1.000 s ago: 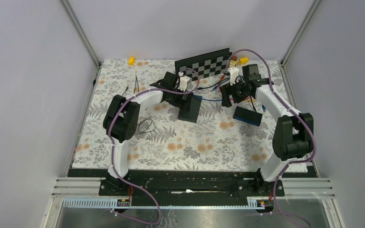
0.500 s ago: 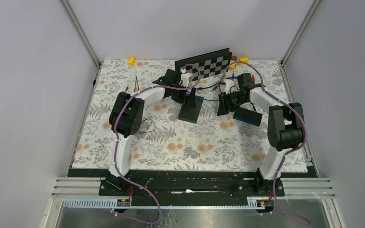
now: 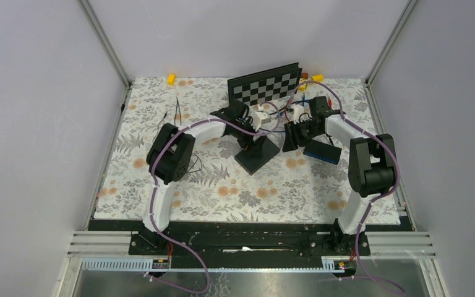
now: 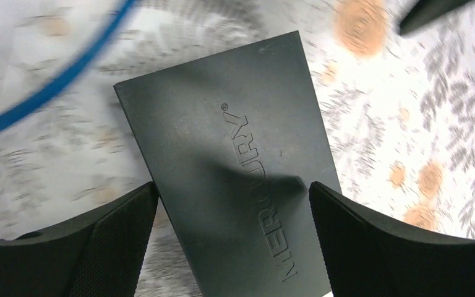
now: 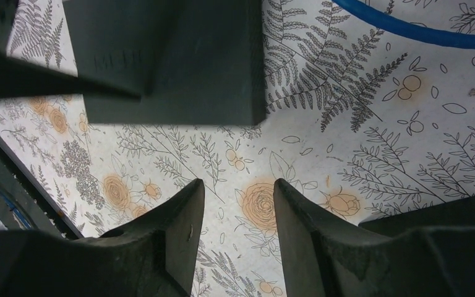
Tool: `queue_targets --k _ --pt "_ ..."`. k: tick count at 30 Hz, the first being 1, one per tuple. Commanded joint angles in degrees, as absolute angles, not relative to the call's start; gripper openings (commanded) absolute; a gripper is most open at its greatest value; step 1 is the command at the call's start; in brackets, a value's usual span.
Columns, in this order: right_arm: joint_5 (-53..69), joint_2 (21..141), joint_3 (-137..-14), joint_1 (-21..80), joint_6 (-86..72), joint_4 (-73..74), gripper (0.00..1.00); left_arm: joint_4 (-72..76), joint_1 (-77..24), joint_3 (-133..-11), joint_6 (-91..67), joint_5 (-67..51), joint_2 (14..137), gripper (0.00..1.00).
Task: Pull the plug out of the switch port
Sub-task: Move the switch port to the center of the board.
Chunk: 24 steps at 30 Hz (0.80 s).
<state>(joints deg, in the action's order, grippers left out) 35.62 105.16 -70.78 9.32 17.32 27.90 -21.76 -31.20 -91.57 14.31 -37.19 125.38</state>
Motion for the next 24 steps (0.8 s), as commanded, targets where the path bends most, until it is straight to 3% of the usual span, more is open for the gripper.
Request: queue_targets --k 1,11,16,24 --pt "36.09 101.56 -70.32 8.38 18.37 27.51 0.52 -29.00 -36.41 -87.06 22.73 -38.11 120.66 0.92" --pt "40.06 103.34 -70.13 0.67 17.42 27.69 0.52 -15.98 -37.29 -73.26 20.41 -30.89 109.23 0.96" --pt "36.30 102.71 -70.45 0.31 16.26 26.80 0.53 -10.23 -38.36 -65.34 19.67 -25.37 101.75 0.99" --pt "26.69 105.23 -75.48 -1.55 13.98 27.76 0.68 -6.72 -43.54 -57.58 20.94 -19.24 92.13 0.99"
